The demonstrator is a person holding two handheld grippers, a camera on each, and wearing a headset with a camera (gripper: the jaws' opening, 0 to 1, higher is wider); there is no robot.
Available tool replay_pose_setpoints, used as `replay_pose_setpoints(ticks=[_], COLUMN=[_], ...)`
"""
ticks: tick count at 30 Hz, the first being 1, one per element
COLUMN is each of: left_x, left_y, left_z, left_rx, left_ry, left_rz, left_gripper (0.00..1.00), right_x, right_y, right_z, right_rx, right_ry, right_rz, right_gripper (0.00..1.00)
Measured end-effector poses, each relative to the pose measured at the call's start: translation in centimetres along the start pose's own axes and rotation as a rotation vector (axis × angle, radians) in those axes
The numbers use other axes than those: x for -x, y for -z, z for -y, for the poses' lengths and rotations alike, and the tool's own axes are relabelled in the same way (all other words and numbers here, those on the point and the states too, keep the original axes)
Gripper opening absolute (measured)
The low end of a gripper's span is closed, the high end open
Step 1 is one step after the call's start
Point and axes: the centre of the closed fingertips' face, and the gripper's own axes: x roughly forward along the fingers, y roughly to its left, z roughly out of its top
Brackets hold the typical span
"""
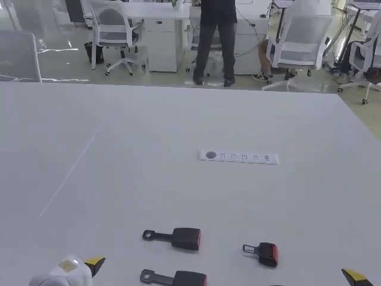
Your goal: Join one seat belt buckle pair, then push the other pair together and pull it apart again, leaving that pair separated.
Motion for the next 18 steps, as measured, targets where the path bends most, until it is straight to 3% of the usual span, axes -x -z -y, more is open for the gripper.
replay_pose_setpoints(ticks=[18], left_x=[0.32], left_y=[-0.21], left_z=[0.37], left_rx=[0.004], left_ry=[-0.009], left_rz=[0.008], left_gripper=[1.0], right_x=[-0.08], right_y=[-0.1], right_z=[0.08], right_rx=[0.004], right_ry=[-0.005], right_rz=[0.003], right_gripper=[0.99])
